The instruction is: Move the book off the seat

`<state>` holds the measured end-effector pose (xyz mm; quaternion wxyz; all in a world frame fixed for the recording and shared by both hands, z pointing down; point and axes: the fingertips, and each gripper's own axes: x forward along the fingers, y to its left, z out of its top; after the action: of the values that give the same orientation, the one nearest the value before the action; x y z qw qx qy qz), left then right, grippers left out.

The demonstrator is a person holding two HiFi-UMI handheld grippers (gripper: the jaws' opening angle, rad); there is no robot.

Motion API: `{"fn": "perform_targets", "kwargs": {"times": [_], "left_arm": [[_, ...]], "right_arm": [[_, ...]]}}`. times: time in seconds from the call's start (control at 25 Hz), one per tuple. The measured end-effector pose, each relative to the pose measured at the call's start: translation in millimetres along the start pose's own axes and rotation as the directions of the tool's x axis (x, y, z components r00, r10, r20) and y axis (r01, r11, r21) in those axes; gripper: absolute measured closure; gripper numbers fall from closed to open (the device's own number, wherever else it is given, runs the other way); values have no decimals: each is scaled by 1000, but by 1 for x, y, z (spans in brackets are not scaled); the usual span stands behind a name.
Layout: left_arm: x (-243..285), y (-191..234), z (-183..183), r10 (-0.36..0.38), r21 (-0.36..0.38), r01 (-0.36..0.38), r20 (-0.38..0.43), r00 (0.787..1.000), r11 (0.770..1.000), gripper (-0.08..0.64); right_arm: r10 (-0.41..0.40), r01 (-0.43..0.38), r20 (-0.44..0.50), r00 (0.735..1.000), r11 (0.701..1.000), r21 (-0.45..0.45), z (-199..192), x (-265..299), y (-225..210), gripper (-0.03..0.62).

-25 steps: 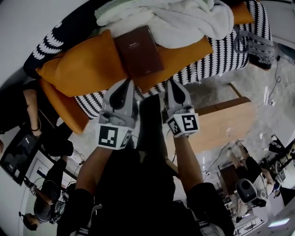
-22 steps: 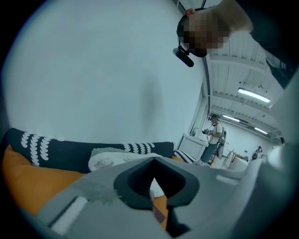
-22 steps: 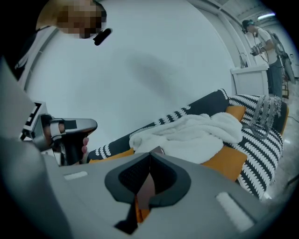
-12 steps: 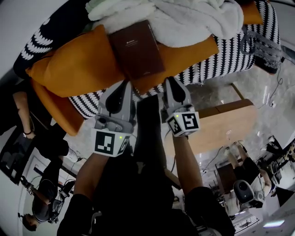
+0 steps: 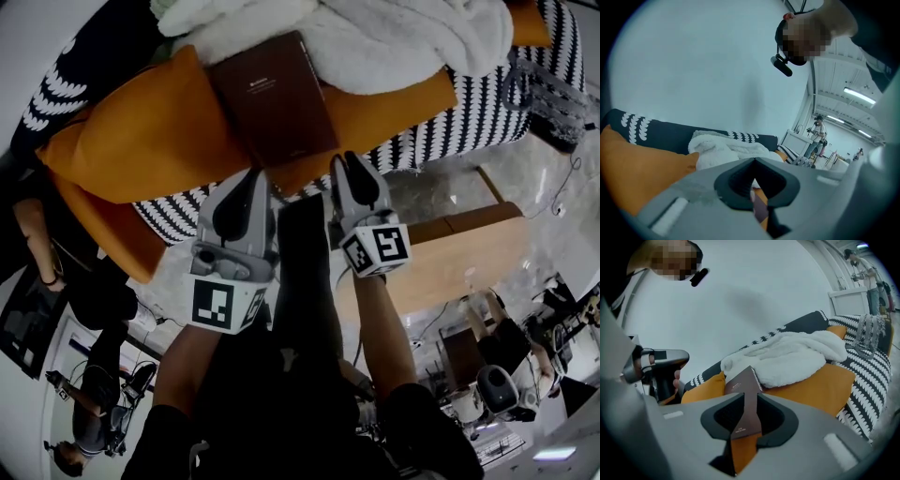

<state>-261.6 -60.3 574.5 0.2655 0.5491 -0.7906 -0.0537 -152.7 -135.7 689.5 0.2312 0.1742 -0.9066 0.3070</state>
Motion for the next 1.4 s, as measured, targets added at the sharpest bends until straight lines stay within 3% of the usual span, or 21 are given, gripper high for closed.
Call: {"fn": "perform_targets", "kwargs": {"times": [0.92, 1.4], "left_arm": [[13, 19, -35, 14, -36, -16, -45, 999, 999, 554], [14, 23, -35, 25, -56, -28, -39, 999, 998, 554]], "right_arm": [[94, -85, -120, 988, 993, 80, -59, 50, -31, 343], [177, -159, -163, 971, 980, 121, -69, 65, -34, 325]]}}
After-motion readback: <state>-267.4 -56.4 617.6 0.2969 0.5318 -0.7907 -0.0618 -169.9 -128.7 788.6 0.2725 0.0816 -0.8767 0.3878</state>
